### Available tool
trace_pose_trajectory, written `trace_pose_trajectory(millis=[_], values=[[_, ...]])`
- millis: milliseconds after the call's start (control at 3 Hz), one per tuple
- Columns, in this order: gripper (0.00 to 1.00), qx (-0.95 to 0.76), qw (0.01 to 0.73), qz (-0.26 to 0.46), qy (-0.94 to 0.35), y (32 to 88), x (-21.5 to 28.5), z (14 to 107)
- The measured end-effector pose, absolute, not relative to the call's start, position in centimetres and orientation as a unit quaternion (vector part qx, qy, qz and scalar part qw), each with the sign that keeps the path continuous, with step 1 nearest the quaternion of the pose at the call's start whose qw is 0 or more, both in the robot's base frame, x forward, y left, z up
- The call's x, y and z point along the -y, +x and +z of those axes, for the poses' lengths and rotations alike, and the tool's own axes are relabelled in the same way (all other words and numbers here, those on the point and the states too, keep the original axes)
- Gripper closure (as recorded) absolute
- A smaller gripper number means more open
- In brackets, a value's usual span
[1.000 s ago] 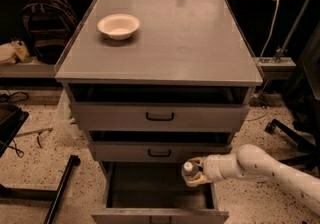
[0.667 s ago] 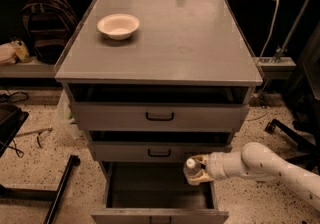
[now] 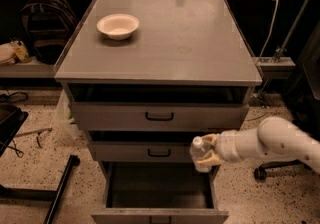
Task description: Pick blue plastic bottle from bottom drawer and place on counter
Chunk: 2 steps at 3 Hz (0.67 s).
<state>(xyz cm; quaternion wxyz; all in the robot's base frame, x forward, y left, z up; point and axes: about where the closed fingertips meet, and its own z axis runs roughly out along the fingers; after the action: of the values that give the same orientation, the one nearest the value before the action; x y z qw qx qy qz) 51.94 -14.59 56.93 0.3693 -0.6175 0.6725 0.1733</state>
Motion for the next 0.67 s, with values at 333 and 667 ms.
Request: trace_pose_trajectory(millis=[333,667], values=[[1.0,-0.696,0.325,0.167,-0.619,52.3,14.7,65.4],[1.0,-0.706,0.31,0.165,-0.615,51.2,14.2,69.0]])
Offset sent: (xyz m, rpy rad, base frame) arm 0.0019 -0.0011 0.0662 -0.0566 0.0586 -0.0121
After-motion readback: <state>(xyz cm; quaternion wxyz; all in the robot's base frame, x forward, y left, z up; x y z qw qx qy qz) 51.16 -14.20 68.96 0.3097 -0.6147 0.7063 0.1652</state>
